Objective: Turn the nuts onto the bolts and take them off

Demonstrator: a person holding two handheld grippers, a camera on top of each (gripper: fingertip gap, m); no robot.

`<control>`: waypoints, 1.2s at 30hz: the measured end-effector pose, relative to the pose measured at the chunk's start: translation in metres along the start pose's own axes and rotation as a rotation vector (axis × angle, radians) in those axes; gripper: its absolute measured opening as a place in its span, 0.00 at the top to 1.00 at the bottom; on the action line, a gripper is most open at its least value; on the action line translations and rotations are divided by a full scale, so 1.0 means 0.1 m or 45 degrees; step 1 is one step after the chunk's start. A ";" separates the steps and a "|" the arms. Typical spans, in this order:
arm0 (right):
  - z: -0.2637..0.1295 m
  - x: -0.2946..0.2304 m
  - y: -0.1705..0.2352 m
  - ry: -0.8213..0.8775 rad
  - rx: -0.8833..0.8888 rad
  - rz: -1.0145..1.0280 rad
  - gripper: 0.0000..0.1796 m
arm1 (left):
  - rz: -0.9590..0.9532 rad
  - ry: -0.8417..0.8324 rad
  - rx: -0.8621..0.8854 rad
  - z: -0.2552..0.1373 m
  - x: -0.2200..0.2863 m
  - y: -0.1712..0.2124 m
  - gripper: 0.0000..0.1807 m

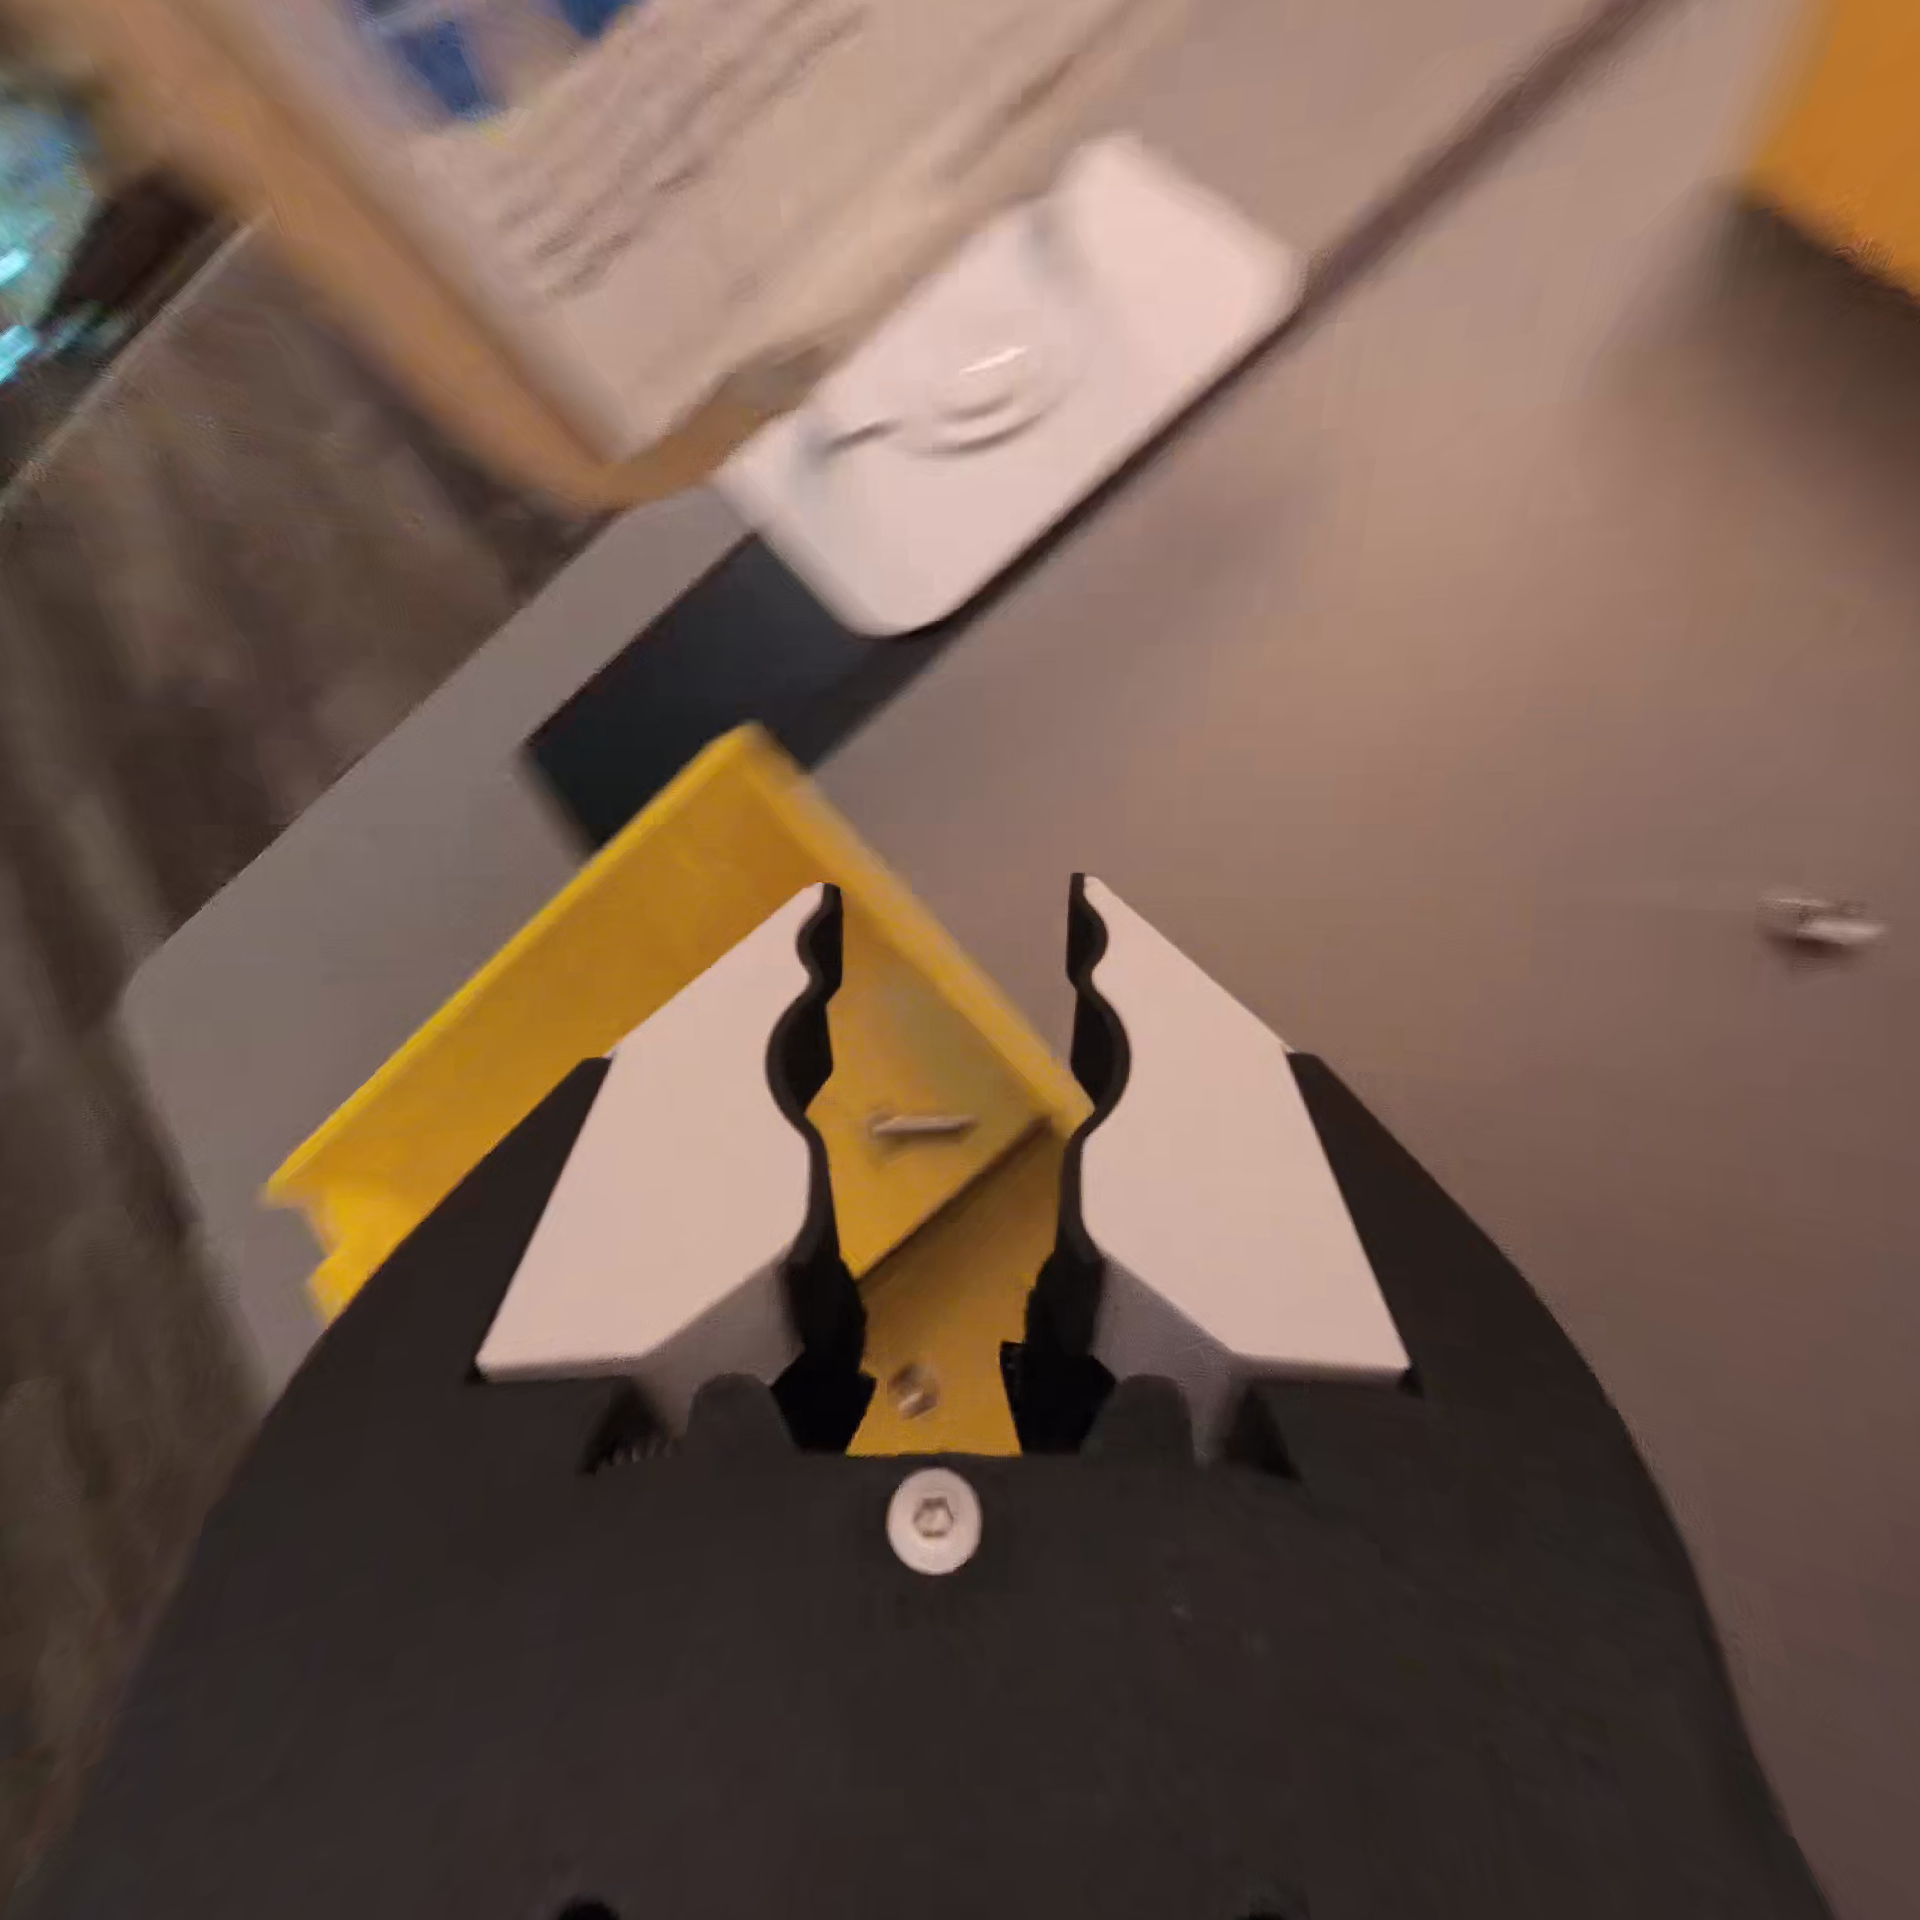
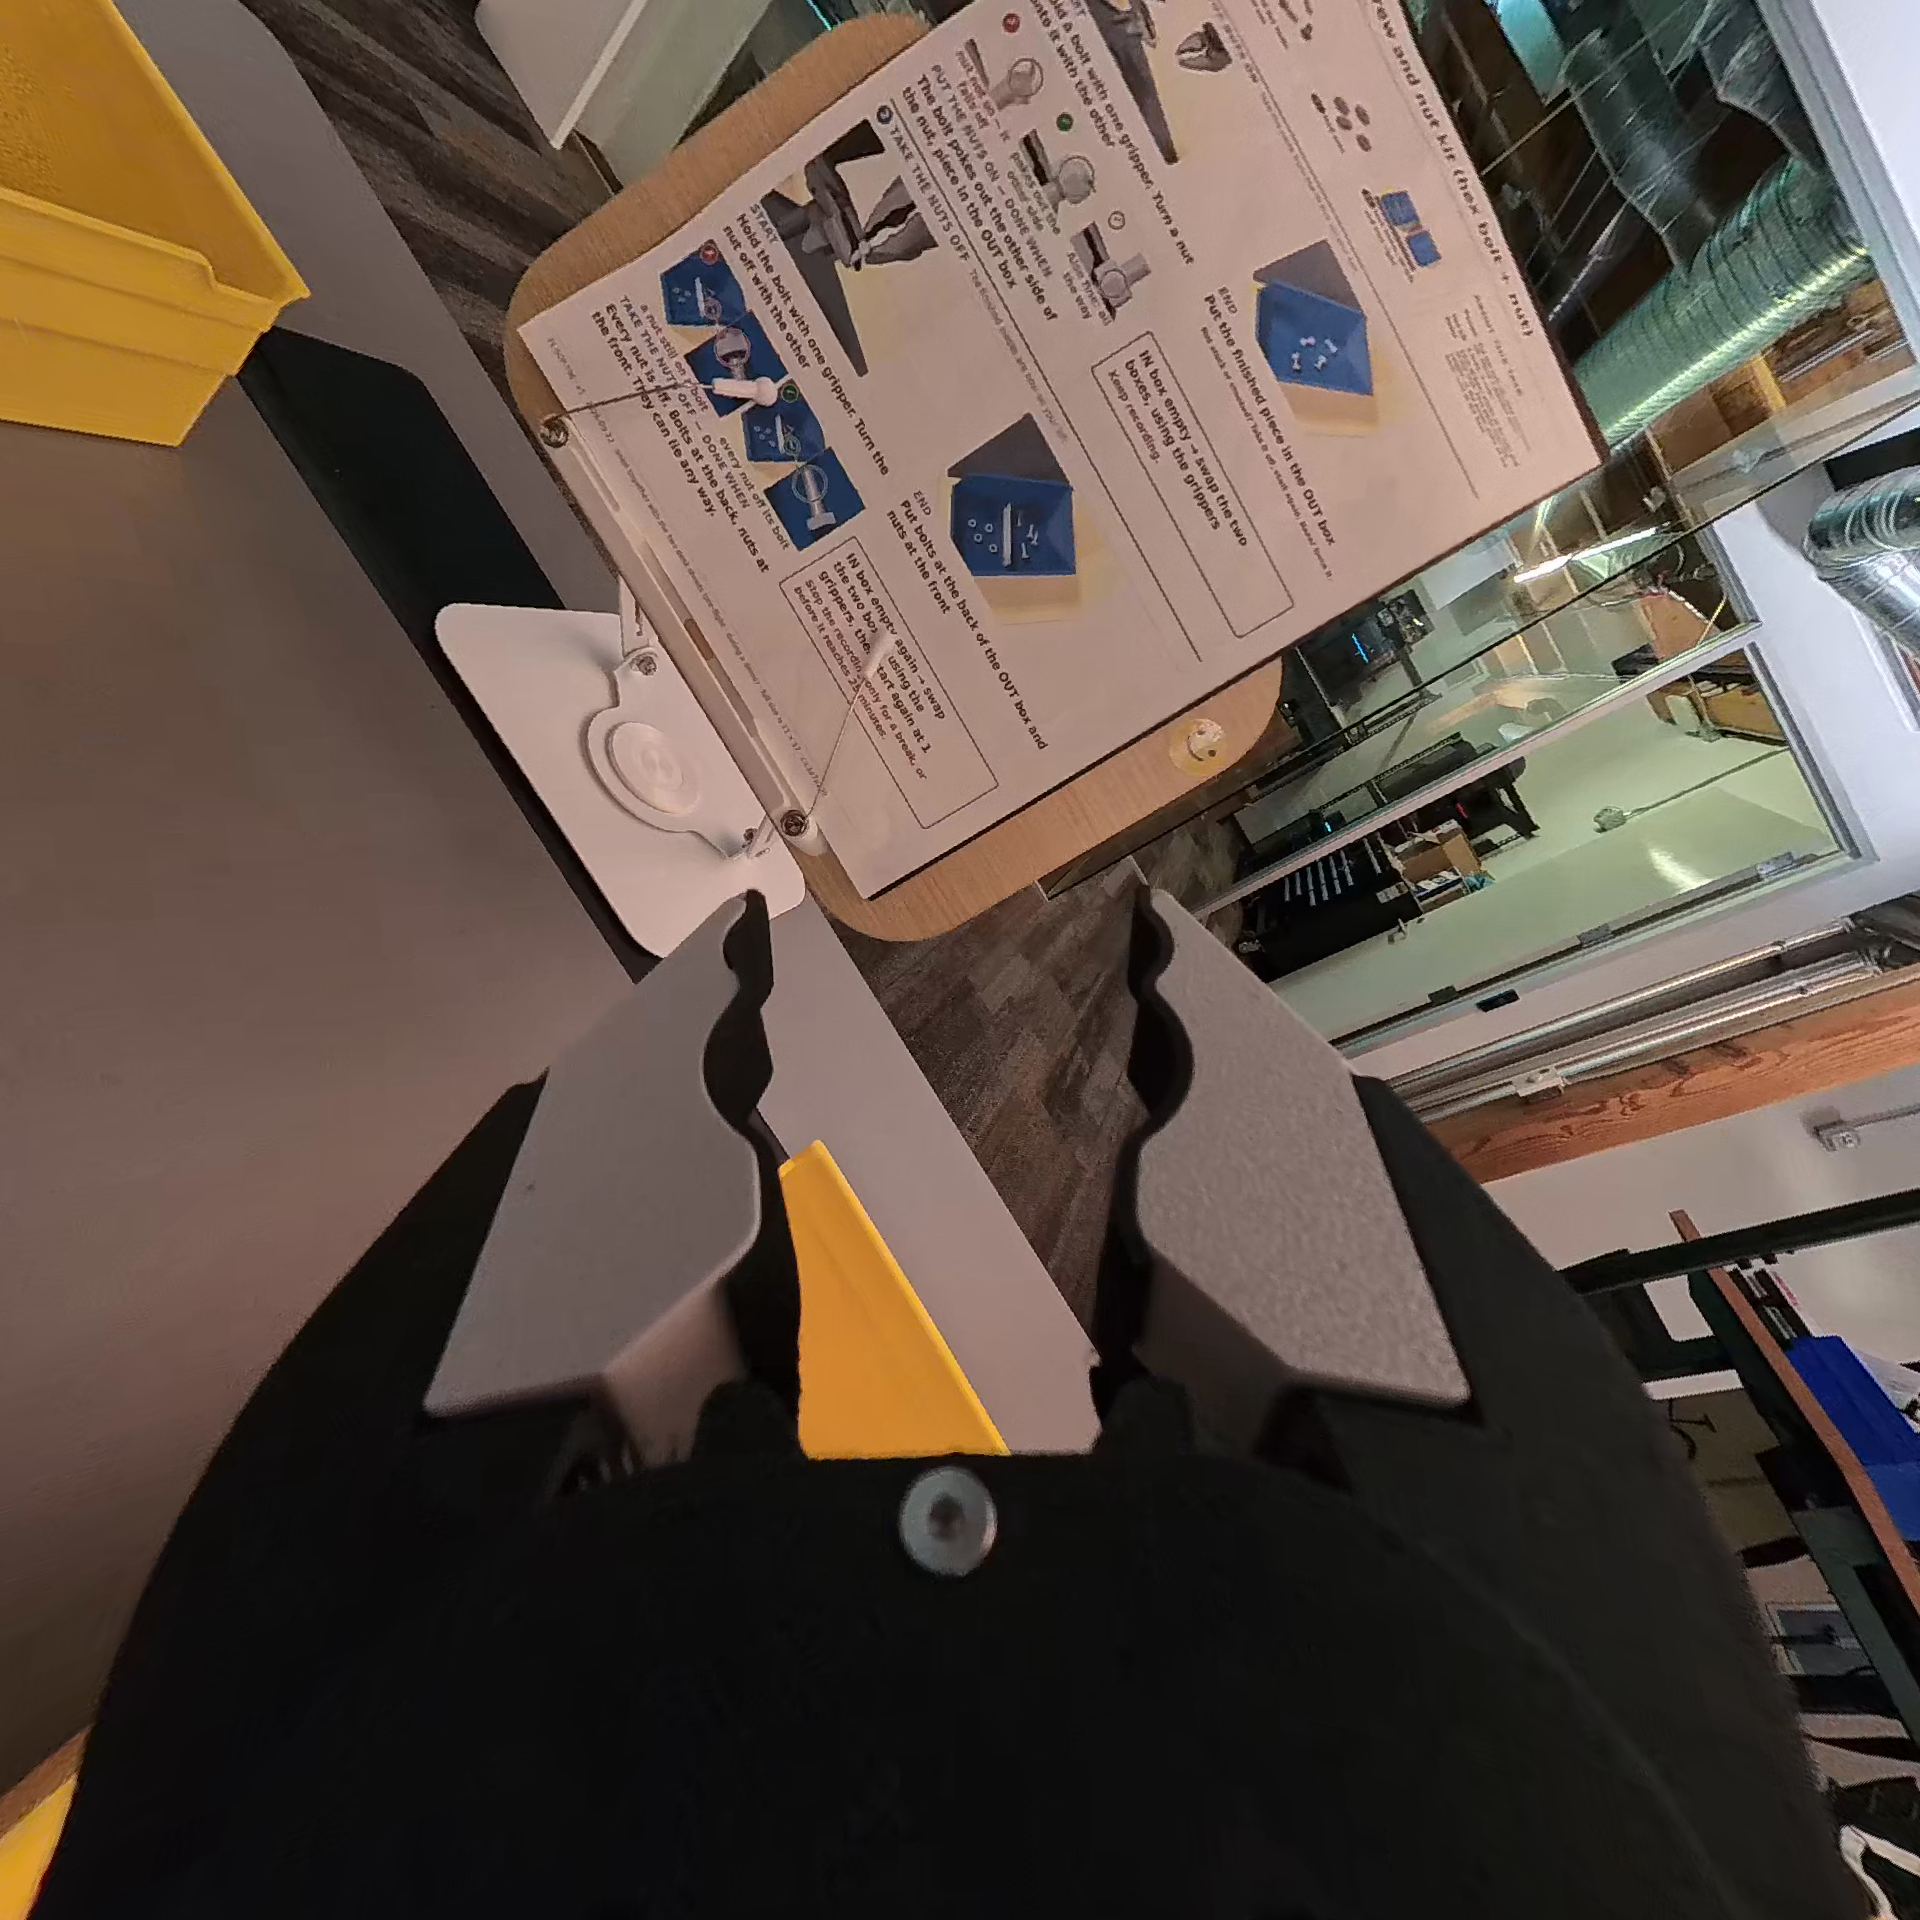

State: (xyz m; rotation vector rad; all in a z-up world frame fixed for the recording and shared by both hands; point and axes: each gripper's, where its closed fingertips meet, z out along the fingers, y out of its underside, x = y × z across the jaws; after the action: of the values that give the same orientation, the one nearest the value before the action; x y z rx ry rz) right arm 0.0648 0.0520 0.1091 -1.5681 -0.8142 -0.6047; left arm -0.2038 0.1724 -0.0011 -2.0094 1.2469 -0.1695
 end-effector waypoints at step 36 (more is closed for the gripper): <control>0.17 -0.16 0.23 -0.054 -0.155 -0.065 0.62 | -0.481 0.050 -0.445 0.67 -1.02 1.50 0.96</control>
State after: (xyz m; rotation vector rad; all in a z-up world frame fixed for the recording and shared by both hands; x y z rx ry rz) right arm 0.0717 0.0650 0.0803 -1.6795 -0.8650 -0.6702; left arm -0.3326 0.2544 -0.1203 -2.5471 0.9565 -0.1823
